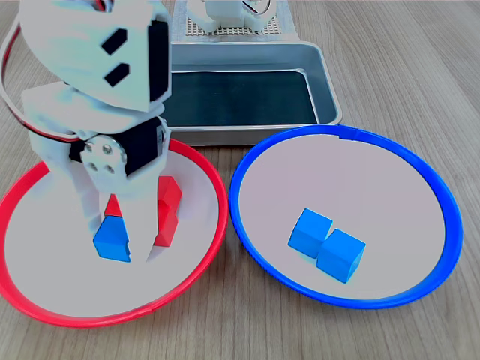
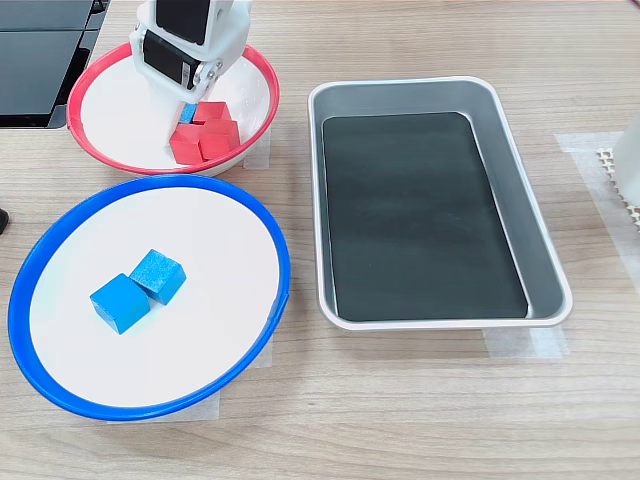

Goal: Relocate any misplaced blocks to their matching dishes.

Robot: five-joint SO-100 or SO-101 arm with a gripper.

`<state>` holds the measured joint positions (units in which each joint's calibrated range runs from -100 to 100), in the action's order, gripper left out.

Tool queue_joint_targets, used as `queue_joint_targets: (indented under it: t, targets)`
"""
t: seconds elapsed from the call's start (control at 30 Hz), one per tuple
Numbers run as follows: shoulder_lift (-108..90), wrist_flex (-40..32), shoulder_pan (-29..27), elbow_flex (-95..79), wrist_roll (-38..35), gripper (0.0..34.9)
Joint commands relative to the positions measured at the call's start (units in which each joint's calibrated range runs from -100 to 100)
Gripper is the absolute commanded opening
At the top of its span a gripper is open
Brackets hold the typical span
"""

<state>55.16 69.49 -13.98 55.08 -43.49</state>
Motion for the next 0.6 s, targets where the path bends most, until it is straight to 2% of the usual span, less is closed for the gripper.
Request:
queue_joint_targets:
  t: [0.0,0.23,0.43,0.57]
  targets:
    - [-4.28,0.21,0.19,-0.60,-0.24,13.9]
    - [-5.05,-0.78,0.76,-2.05,-0.24,13.3]
    - [-5.56,-3.25,0.76,-3.60,-1.03,10.3]
    - [-5.56,-4.16,0.48,-3.88,-1.37,9.8]
